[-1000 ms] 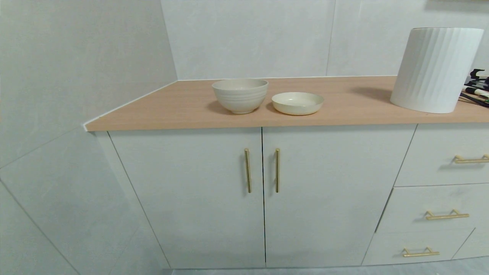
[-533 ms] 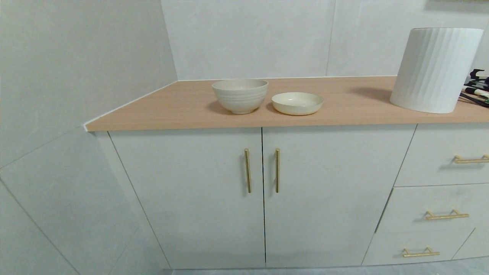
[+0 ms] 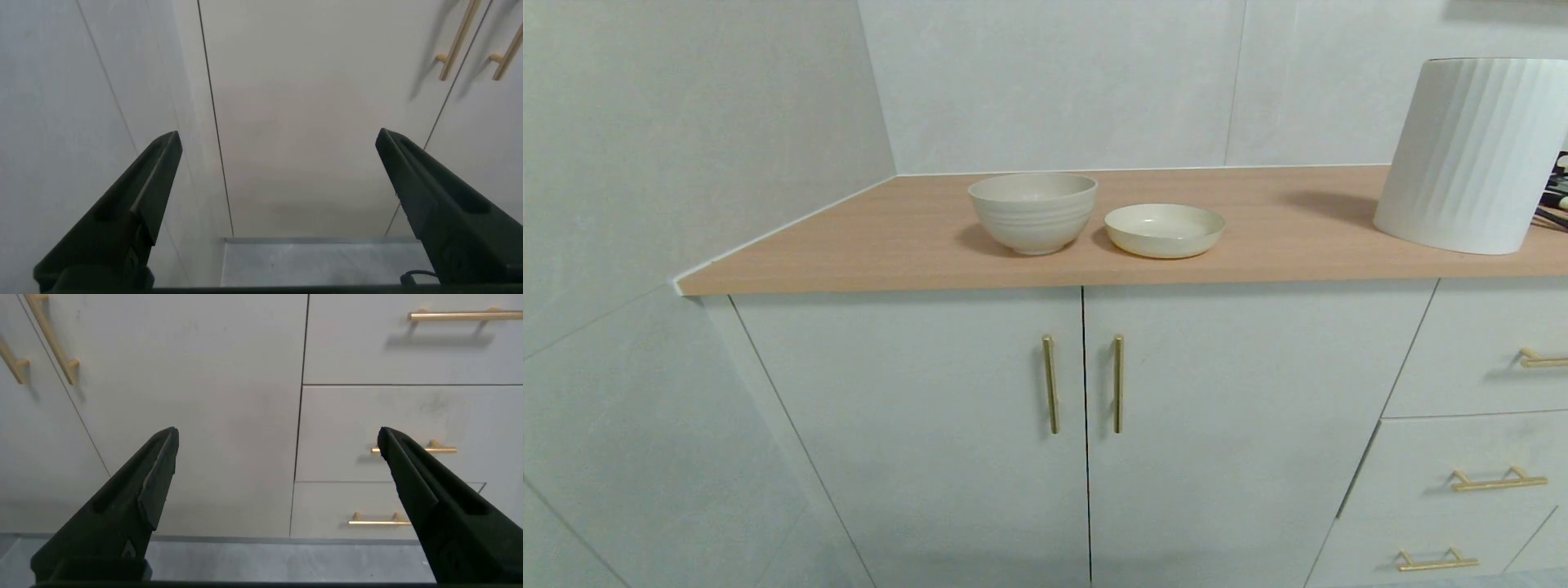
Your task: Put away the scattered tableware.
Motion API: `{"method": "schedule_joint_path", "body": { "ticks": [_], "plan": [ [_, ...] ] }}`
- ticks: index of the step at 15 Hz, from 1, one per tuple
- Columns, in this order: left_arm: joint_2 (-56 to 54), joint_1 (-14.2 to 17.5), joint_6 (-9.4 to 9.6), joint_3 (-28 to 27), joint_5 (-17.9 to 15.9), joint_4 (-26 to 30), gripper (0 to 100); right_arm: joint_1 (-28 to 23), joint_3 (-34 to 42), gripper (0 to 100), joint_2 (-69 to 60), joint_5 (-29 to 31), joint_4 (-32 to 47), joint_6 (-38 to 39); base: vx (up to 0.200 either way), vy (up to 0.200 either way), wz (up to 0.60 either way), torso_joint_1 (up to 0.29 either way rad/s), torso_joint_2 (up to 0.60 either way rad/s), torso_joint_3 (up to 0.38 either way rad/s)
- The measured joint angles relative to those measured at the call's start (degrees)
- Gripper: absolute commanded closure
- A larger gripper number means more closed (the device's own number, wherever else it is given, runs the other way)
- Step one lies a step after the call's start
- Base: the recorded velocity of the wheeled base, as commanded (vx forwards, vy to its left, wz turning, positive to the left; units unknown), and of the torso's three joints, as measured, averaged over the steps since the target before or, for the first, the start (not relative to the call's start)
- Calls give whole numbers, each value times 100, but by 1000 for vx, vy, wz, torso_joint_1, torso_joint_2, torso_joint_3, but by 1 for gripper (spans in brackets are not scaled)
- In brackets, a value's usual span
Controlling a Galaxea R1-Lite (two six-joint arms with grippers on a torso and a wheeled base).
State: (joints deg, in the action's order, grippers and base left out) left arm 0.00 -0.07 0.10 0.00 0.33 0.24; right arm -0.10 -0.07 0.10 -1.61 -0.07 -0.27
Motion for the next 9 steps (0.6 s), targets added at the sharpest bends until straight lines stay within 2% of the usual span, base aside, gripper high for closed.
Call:
{"method": "schedule_joint_path", "body": {
  "ticks": [6, 7, 9],
  "plan": [
    [0, -2, 0, 0, 0, 2, 0, 5, -74, 0, -5, -117, -2, -17, 0, 0, 0, 0, 0, 0],
    [0, -2, 0, 0, -1, 2, 0, 5, -304, 0, 6, -317, 29, 89, 0, 0, 0, 0, 0, 0],
    [0, -4, 0, 0, -1, 0, 0, 26, -784, 0, 202, -1259, 432, 254, 0, 0, 0, 0, 0, 0]
  ]
}}
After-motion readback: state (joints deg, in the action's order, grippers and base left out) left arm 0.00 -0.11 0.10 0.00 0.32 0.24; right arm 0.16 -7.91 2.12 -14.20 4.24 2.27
